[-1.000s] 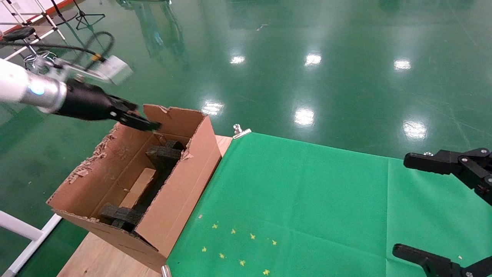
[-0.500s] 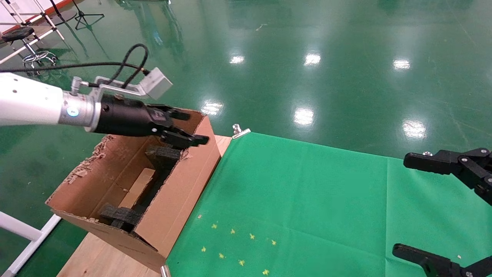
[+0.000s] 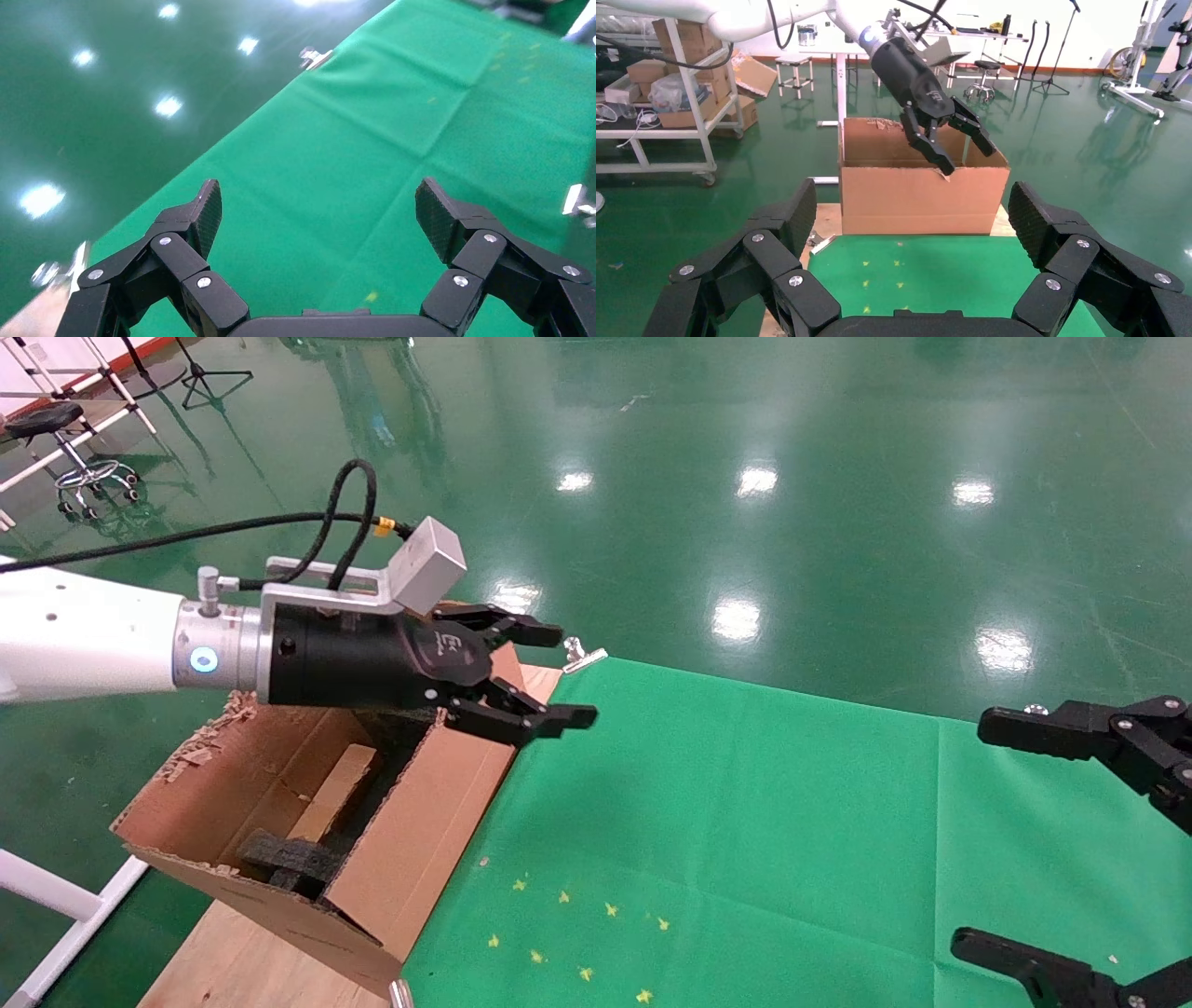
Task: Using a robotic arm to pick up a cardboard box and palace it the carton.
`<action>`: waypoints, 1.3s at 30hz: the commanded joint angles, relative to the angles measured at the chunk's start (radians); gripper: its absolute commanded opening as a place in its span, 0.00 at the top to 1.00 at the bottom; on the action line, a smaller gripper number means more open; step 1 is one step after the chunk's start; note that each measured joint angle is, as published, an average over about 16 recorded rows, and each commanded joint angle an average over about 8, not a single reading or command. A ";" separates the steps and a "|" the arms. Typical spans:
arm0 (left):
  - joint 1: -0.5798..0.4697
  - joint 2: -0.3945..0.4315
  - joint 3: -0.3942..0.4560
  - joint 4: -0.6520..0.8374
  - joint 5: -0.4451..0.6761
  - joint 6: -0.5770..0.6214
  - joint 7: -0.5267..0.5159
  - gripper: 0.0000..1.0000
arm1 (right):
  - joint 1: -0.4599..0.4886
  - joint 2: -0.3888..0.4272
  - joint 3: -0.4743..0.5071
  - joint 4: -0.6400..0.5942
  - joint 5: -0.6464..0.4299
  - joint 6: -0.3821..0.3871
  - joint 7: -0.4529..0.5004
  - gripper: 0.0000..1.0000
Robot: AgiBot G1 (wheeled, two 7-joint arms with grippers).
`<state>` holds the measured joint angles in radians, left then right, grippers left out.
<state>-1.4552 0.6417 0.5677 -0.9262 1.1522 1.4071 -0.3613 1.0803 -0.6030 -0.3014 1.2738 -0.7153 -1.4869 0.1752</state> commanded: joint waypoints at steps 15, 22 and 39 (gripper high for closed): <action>0.242 -0.019 -0.183 -0.227 -0.268 0.056 0.110 0.00 | 0.000 0.000 -0.001 0.000 0.000 0.000 0.000 0.00; 0.343 -0.028 -0.260 -0.323 -0.380 0.080 0.157 0.00 | 0.000 0.000 -0.001 0.000 0.001 0.000 0.000 0.00; 0.396 -0.032 -0.300 -0.371 -0.440 0.093 0.178 0.00 | 0.000 0.001 -0.001 0.000 0.001 0.001 -0.001 0.00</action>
<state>-1.0583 0.6096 0.2672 -1.2985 0.7112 1.4998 -0.1835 1.0803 -0.6025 -0.3025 1.2735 -0.7143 -1.4860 0.1746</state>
